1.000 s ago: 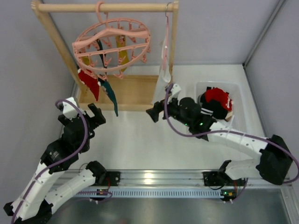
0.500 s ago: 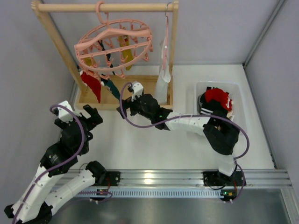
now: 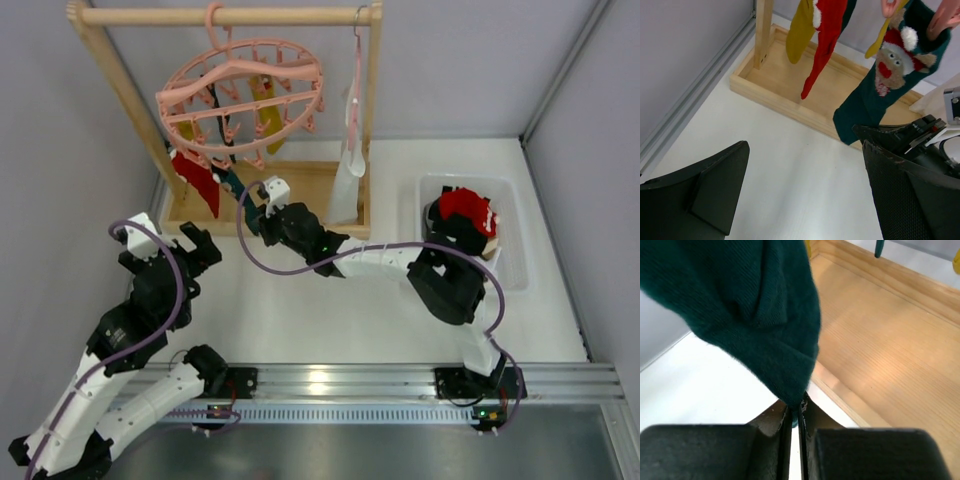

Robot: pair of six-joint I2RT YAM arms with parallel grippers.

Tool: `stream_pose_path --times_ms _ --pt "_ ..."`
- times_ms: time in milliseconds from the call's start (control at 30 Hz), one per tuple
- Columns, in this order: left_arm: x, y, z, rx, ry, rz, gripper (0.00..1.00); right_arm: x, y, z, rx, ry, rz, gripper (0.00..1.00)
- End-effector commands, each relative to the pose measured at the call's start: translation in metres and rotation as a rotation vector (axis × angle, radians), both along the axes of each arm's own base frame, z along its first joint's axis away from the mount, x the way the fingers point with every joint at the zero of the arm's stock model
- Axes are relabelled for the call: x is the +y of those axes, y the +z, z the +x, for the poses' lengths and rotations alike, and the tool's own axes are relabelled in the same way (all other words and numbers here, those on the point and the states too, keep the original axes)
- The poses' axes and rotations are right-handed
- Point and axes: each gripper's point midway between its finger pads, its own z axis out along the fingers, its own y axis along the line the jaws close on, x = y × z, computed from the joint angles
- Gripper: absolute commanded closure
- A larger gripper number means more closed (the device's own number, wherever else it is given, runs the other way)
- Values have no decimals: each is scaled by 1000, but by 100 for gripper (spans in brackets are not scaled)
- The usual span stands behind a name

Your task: Remove the socks clipped to the hanger

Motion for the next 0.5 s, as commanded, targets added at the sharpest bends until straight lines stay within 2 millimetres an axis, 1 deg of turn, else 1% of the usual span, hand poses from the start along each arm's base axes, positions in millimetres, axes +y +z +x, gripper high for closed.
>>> stream_pose_path --times_ms 0,33,67,100,133,167,200,233,267,333,367,400,433,467 --pt "-4 34 2 -73 -16 -65 2 16 45 -15 -88 16 109 100" --pt "-9 37 5 -63 -32 -58 2 15 48 -16 -91 4 109 100" --pt "-12 40 7 -61 -46 -57 2 15 52 -21 -96 4 114 100" --pt "-15 54 7 -77 -64 -67 2 15 54 -23 -99 1 113 100" --pt "-26 55 13 -54 -99 -56 2 12 55 -22 -101 -17 113 100" --pt "-29 59 16 -52 -110 -53 2 12 56 -27 -98 -27 112 100" --pt "-32 74 16 -68 -124 -55 2 10 56 -29 -95 -36 109 100" --pt "-40 73 26 -38 -133 -26 2 8 57 -30 -96 -54 110 100" --pt "-40 88 27 -55 -128 -31 2 7 56 -36 -91 -49 111 100" --pt "-44 93 34 -29 -126 5 2 6 56 -43 -81 -47 122 100" --pt "-50 92 43 4 -115 34 2 4 54 -49 -76 -45 124 100" --pt "-49 108 44 -16 -114 26 2 2 54 -51 -71 -48 129 100" --pt "-52 112 46 -14 -119 34 2 0 52 -58 -66 -43 128 100" --pt "-57 117 52 -6 -120 44 2 -1 52 -60 -62 -42 131 100"
